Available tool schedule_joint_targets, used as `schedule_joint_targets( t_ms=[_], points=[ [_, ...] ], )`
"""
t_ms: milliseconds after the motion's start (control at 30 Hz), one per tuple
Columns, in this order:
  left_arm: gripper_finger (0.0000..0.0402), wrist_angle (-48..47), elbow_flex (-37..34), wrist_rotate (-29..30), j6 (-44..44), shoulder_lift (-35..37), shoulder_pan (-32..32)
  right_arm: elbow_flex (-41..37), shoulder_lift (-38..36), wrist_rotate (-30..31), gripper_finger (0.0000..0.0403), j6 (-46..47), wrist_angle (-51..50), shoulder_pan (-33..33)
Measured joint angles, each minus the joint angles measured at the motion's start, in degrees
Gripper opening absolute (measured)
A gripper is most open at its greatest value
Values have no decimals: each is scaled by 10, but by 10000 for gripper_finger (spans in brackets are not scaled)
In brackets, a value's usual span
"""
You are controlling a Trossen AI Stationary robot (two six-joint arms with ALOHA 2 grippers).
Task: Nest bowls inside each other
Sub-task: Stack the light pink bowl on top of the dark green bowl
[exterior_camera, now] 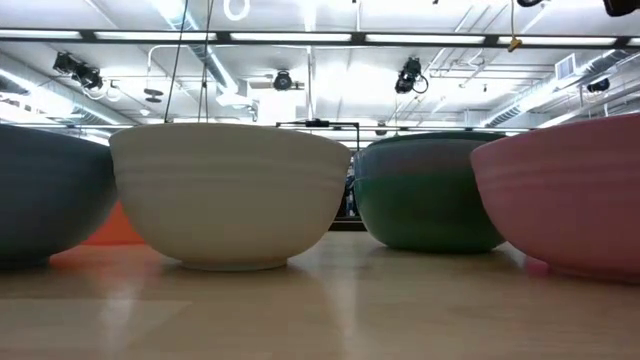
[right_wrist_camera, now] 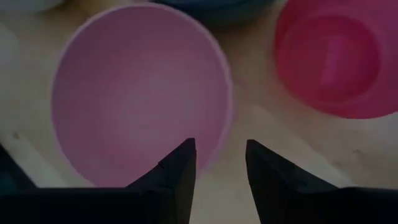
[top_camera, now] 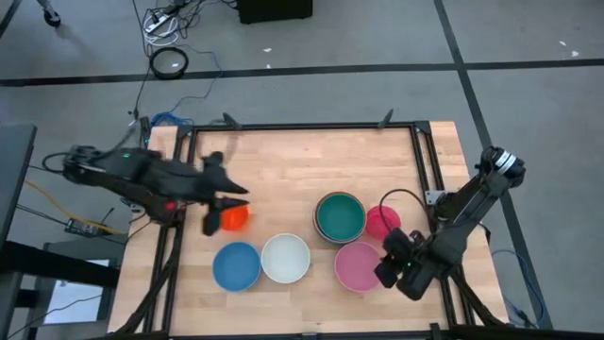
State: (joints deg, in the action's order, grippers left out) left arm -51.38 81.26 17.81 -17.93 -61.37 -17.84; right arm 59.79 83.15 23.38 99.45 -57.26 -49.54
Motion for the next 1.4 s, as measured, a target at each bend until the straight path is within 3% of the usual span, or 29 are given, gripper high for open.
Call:
schedule_joint_targets(
  t_ms=[167, 367, 867, 1000, 1167, 1400],
  points=[
    [129, 56, -70, 54, -19, 99, -23, 0, 22, -13, 130, 6, 22, 6],
    [129, 95, -140, 61, -23, 164, -29, 0, 48, -47, 129, 7, 15, 22],
    [129, 125, -268, 40, -78, 159, -30, 0, 100, -53, 123, -30, 27, 56],
    [129, 144, -288, 38, -85, 156, -30, -1, 113, -56, 92, -32, 31, 62],
    [129, 154, -291, 36, -85, 156, -30, 0, 112, -54, 12, -47, 34, 62],
    [128, 161, -291, 36, -85, 156, -30, 5, 59, -45, 2, -86, 31, 58]
  ],
)
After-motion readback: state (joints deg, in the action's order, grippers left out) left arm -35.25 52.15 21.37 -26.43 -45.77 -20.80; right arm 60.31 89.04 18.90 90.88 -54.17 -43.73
